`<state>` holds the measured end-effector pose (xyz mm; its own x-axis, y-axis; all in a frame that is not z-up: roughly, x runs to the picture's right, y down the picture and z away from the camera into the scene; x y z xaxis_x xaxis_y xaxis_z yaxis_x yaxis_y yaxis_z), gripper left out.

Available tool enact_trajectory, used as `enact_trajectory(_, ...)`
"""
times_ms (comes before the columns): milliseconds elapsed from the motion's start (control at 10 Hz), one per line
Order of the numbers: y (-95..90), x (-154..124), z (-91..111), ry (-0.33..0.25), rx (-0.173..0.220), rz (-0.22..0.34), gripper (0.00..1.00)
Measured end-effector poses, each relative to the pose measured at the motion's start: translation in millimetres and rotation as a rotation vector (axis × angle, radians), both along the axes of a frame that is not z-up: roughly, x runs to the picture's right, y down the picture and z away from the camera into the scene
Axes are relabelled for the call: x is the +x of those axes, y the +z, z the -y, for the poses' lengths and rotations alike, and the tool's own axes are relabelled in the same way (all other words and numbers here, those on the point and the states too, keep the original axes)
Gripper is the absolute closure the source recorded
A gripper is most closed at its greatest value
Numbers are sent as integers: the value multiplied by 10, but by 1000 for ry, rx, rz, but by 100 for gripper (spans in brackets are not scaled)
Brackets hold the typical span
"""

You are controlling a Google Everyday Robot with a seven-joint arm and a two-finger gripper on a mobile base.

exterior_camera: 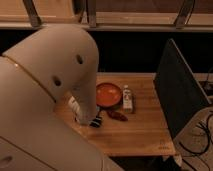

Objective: Place the eraser in the ceramic cup

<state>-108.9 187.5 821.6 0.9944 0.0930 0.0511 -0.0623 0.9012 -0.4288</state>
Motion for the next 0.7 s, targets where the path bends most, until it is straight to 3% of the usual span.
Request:
enact_trajectory(300,119,126,-26,46,-37,-15,20)
enact_trajectory(700,416,232,-83,105,-107,-2,20)
